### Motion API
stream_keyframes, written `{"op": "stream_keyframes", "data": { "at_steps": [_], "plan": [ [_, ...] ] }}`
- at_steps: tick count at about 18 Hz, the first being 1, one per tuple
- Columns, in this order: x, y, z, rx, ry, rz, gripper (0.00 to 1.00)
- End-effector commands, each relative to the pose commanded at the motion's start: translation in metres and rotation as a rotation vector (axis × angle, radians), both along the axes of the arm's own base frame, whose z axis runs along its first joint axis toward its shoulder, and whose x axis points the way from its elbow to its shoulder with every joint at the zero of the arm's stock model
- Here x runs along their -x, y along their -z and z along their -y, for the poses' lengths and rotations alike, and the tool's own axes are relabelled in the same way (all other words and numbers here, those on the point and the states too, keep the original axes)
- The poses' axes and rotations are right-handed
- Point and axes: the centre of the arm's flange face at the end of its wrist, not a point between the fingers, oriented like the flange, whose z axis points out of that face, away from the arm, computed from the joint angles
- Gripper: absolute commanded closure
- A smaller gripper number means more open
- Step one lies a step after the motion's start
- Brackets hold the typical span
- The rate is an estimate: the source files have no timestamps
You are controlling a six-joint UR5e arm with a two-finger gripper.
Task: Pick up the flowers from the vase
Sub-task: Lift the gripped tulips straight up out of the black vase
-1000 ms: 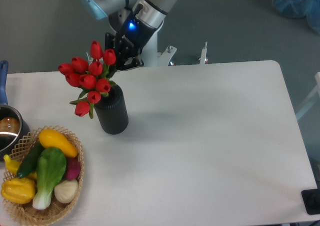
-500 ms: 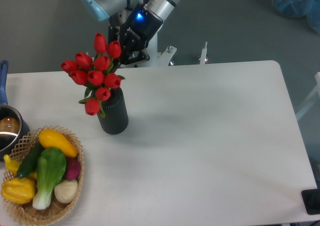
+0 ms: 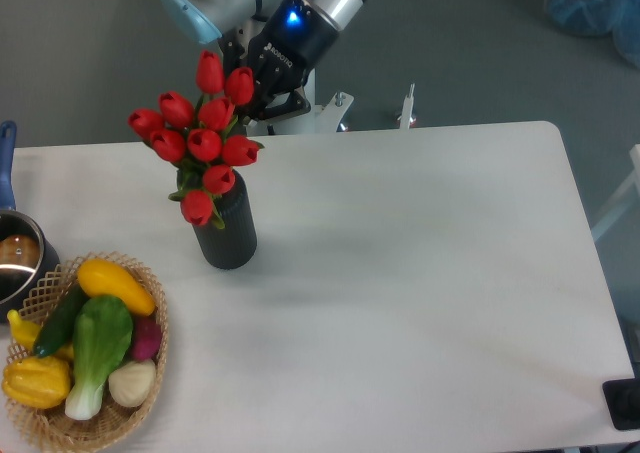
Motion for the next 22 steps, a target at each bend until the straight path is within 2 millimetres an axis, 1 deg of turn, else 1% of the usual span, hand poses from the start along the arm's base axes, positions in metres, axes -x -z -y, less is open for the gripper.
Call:
{"op": "stream_keyframes", "data": {
  "at_steps": [5, 12, 14, 22],
  "plan": [
    [0.005, -0.012, 0.002, 0.002, -0.009, 0.016, 0.83],
    [0.010, -0.023, 0.003, -0.014, -0.023, 0.046, 0.83],
    [0.019, -0.027, 0.007, -0.036, -0.051, 0.071, 0.83],
    [0.028, -0.037, 0.010, -0.074, -0.078, 0.095, 0.83]
  ]
}}
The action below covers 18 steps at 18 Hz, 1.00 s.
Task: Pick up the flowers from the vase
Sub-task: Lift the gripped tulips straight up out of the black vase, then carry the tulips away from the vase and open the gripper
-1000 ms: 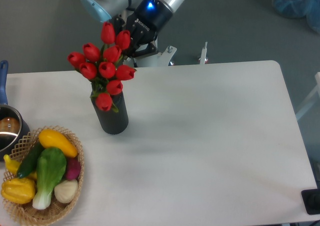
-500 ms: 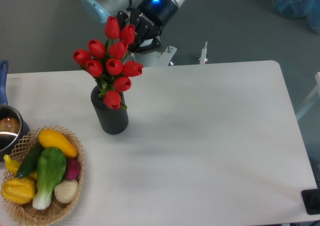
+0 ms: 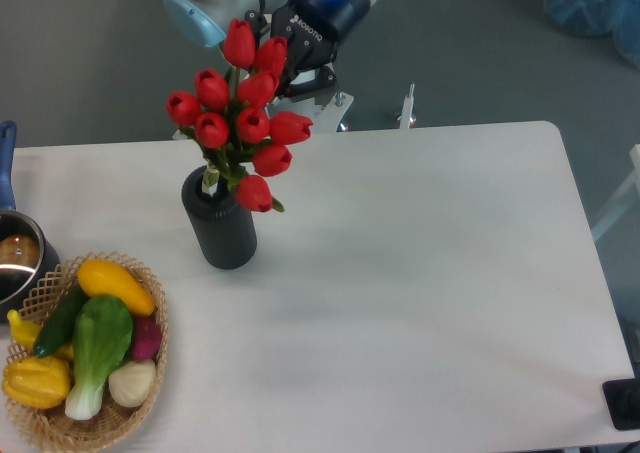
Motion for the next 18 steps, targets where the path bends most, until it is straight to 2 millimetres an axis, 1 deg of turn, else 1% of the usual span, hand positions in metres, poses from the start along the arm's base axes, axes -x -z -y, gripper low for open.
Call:
{"op": "stream_keyframes", "data": {
  "at_steps": [2, 6, 8, 11, 13, 14, 18],
  "plan": [
    [0.005, -0.002, 0.004, -0.020, -0.021, 0.017, 0.83],
    [0.016, -0.002, 0.002, -0.017, -0.022, 0.008, 0.83],
    [0.021, -0.009, 0.002, -0.021, -0.024, -0.014, 0.83],
    [0.032, -0.016, 0.011, -0.025, -0.051, -0.051, 0.83],
    [0.046, -0.012, 0.018, -0.026, -0.076, -0.069, 0.83],
    [0.050, -0.011, 0.019, -0.017, -0.080, -0.076, 0.83],
    [0.068, 0.007, 0.031, 0.096, -0.114, -0.090, 0.82]
  ]
}}
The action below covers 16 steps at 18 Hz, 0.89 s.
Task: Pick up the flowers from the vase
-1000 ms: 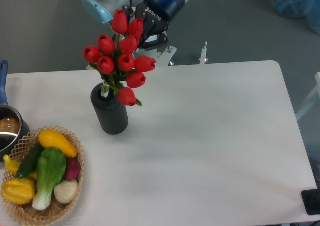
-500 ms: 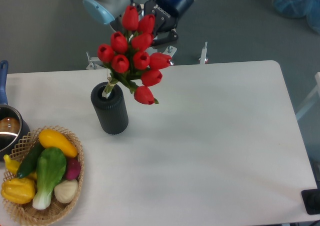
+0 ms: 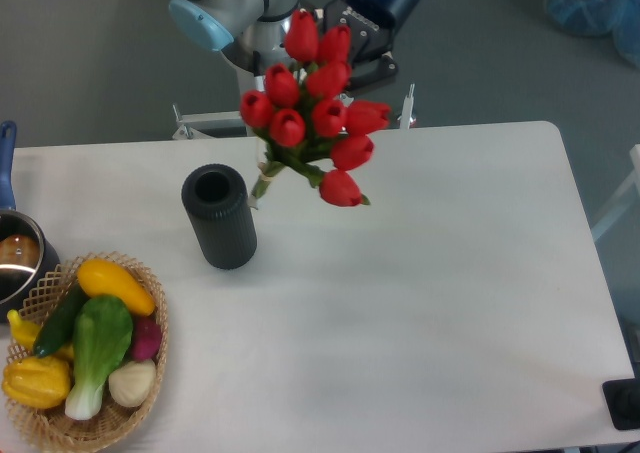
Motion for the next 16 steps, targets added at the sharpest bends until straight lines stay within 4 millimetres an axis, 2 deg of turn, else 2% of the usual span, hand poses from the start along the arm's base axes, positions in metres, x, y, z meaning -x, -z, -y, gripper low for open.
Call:
{"op": "stream_keyframes", "data": {
  "at_steps": [3, 8, 11, 16],
  "plan": [
    [0.013, 0.002, 0.011, 0.025, -0.030, -0.010, 0.82],
    [0.047, 0.011, 0.009, 0.098, -0.033, -0.021, 0.79],
    [0.062, 0.023, 0.010, 0.119, 0.000, -0.065, 0.74],
    [0.089, 0.037, 0.013, 0.220, 0.026, -0.115, 0.78]
  ]
}}
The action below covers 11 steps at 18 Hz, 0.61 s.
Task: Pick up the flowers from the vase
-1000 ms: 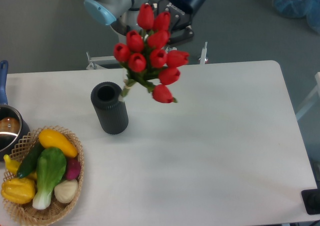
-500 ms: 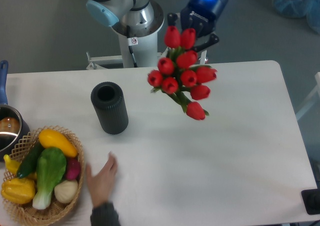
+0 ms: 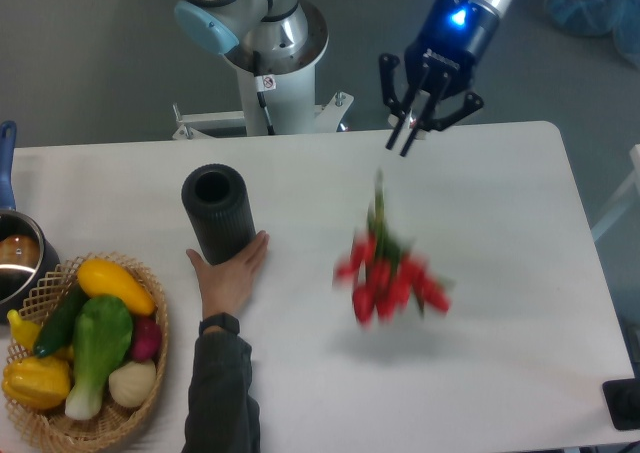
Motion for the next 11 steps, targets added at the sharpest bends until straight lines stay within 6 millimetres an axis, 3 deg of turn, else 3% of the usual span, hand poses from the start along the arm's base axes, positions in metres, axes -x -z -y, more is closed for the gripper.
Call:
{"op": "stream_keyframes", "data": {
  "at_steps": [4, 8, 10, 11],
  "plan": [
    [0.010, 0.008, -0.003, 0.013, 0.003, -0.014, 0.77],
    [0.016, 0.012, 0.007, 0.180, -0.004, -0.112, 0.73],
    [0.012, 0.016, 0.000, 0.232, 0.034, -0.162, 0.72],
    [0.011, 0.015, 0.000, 0.246, 0.043, -0.174, 0.66]
  ]
}}
